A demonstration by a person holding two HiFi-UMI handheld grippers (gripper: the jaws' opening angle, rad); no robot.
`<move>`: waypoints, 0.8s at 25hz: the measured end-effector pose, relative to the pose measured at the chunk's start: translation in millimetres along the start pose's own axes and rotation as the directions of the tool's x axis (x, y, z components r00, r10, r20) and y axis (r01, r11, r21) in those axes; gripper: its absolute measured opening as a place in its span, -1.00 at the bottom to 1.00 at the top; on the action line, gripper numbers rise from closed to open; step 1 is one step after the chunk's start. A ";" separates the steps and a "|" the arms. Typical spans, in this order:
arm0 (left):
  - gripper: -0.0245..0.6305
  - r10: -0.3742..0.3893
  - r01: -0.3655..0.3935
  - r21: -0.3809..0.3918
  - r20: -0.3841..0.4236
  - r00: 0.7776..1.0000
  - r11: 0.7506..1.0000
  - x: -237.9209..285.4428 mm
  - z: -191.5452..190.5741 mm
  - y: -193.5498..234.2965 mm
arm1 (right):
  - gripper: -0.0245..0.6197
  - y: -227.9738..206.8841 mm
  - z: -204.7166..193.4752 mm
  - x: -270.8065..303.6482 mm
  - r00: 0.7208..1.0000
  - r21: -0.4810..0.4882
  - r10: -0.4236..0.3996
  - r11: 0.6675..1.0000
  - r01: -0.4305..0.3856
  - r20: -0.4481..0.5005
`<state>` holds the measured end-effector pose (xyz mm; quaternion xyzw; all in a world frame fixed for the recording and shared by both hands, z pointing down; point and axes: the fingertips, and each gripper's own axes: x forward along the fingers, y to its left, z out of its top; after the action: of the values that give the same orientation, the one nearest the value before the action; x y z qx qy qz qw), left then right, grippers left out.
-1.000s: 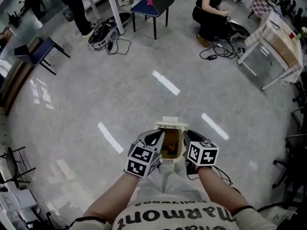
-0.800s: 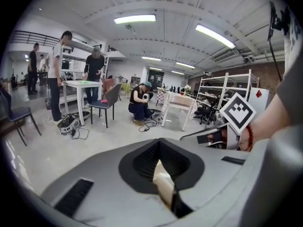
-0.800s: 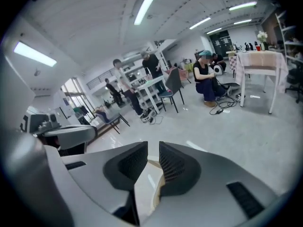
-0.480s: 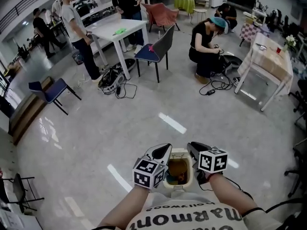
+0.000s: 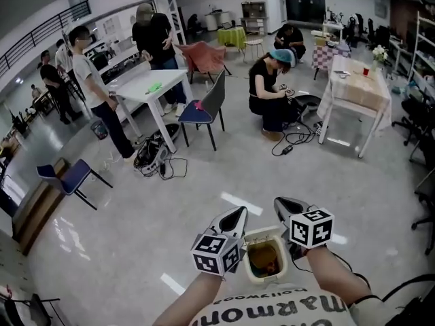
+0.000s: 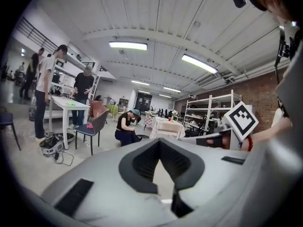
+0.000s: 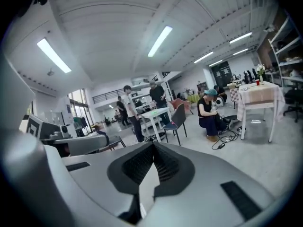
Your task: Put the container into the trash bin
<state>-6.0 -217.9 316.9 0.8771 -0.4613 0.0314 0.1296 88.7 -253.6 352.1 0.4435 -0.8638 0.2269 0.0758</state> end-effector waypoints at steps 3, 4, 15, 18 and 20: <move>-0.94 -0.069 0.069 0.024 0.000 0.998 0.997 -15.8 8.8 -3.6 | -0.92 19.0 7.0 -6.8 0.999 0.060 -0.004 0.998 0.001 0.051; -0.94 -0.094 0.094 0.025 0.006 0.996 0.995 -20.8 12.1 -5.8 | -0.92 22.5 8.2 -8.4 0.998 0.059 -0.023 0.998 0.019 0.057; -0.94 -0.228 0.226 0.055 0.041 0.973 0.973 -82.9 20.2 -11.8 | -0.92 76.1 9.9 -39.9 0.975 -0.028 -0.186 0.981 0.190 0.123; -0.94 -0.245 0.242 0.055 0.049 0.968 0.969 -104.7 18.0 -9.7 | -0.92 90.0 2.3 -53.1 0.966 -0.010 -0.215 0.976 0.218 0.146; -0.94 -0.267 0.264 0.053 0.054 0.962 0.963 -119.0 14.6 -12.7 | -0.92 93.6 -9.1 -66.8 0.956 0.029 -0.251 0.968 0.250 0.152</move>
<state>-64.7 -119.4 279.5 0.9343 -0.3425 -0.0021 0.0986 52.8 -153.4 307.5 0.5660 -0.8027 0.1845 0.0347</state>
